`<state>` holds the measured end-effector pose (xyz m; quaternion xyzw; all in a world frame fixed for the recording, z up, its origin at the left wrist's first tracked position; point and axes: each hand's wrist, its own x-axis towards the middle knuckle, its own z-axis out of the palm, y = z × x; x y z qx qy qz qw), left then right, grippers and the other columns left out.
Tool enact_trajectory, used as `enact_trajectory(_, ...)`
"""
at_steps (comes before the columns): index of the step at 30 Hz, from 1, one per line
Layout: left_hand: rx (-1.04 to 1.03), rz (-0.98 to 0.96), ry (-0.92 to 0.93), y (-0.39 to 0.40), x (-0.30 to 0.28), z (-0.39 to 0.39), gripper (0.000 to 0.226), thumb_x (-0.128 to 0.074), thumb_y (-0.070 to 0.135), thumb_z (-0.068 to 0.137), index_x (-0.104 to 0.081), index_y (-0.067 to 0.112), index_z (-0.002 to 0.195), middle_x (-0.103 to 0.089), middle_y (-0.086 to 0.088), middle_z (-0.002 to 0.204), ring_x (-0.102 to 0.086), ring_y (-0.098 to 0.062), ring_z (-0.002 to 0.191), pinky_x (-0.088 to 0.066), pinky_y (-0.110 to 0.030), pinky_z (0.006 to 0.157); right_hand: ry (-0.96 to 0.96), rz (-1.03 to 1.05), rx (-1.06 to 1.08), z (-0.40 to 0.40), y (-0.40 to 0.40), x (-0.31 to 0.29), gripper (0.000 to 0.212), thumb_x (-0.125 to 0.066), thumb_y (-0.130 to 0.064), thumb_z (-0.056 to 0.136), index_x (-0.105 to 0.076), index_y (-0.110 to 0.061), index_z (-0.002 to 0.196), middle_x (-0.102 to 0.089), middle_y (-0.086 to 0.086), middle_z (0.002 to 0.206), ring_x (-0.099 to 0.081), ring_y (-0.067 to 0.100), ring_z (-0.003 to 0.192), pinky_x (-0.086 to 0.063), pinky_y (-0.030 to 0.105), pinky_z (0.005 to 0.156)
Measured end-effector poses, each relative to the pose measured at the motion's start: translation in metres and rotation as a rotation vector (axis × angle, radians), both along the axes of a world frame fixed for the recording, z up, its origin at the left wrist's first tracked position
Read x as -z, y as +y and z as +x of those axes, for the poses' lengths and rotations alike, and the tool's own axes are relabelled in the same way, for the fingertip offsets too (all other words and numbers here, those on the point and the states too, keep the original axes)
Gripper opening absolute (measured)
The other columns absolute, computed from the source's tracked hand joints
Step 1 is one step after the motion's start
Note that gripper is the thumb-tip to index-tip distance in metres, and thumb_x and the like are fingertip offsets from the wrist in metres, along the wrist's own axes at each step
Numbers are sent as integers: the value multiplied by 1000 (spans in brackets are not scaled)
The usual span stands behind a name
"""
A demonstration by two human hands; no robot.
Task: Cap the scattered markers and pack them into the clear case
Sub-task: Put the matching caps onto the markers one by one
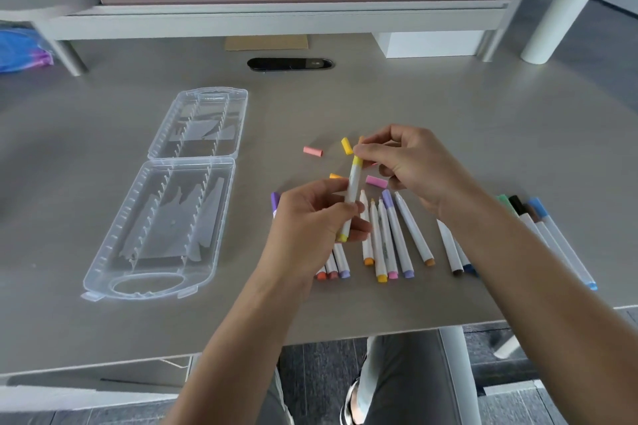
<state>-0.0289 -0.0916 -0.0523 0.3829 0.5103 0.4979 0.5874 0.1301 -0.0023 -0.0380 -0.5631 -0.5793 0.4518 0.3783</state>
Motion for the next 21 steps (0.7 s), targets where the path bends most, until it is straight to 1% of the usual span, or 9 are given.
enact_trajectory(3,-41,69,123,-3,1,4,27,-62,-8,92,-68,3,116,-72,-24,85,-74,-25,68,-64,-39,72,44,35,32,-2,-8,4,15,-77,-19,92,-72,-9,102,-76,2,84,-59,-6,50,-45,11,48)
enact_trajectory(6,-23,93,165,-7,1,5,21,-60,-7,93,-71,7,104,-73,-22,84,-75,-28,69,-64,-46,76,10,125,66,-4,-16,8,8,-78,-19,91,-73,-13,93,-76,-5,76,-67,-1,63,-51,13,56)
enact_trajectory(10,-24,93,200,-12,1,11,14,-61,-7,93,-71,2,98,-73,-23,78,-75,-30,68,-64,-48,75,0,170,98,-8,-22,14,10,-78,-17,89,-71,-20,83,-75,-7,73,-74,13,79,-63,34,79)
enact_trajectory(11,-33,82,192,-12,1,12,13,-62,-7,92,-71,0,100,-73,-23,78,-75,-31,69,-64,-49,75,-1,177,105,-10,-23,16,9,-78,-18,89,-71,-21,85,-75,-6,76,-74,12,78,-62,35,80)
enact_trajectory(14,-46,65,174,-16,-1,13,15,-66,-2,91,-70,1,105,-75,-21,80,-76,-33,73,-62,-54,79,-38,151,103,-14,-27,19,8,-77,-24,91,-71,-22,96,-73,-7,84,-67,-1,69,-51,22,67)
enact_trajectory(16,-31,86,207,-19,-1,12,10,-67,7,93,-74,4,100,-74,-22,84,-75,-29,74,-60,-54,82,-57,112,89,-13,-30,17,13,-76,-27,92,-72,-20,102,-73,-7,87,-66,-3,68,-48,18,62)
enact_trajectory(18,-61,112,226,-23,-1,9,16,-65,13,96,-75,1,92,-72,-22,84,-67,-23,71,-60,-51,83,-61,71,75,-10,-31,11,15,-75,-27,93,-73,-18,106,-73,-4,88,-67,-4,64,-47,14,54)
enact_trajectory(19,-96,121,219,-24,0,7,20,-64,14,96,-74,-2,89,-70,-21,80,-65,-21,69,-60,-49,81,-77,61,67,-9,-32,10,16,-76,-27,93,-73,-18,106,-74,-2,88,-68,-3,63,-48,14,52)
enact_trajectory(21,-166,125,173,-26,2,0,21,-63,14,97,-73,-3,89,-67,-15,76,-65,-22,68,-61,-42,75,-183,84,39,-11,-31,11,18,-78,-28,91,-73,-15,102,-73,2,86,-69,6,69,-52,21,61)
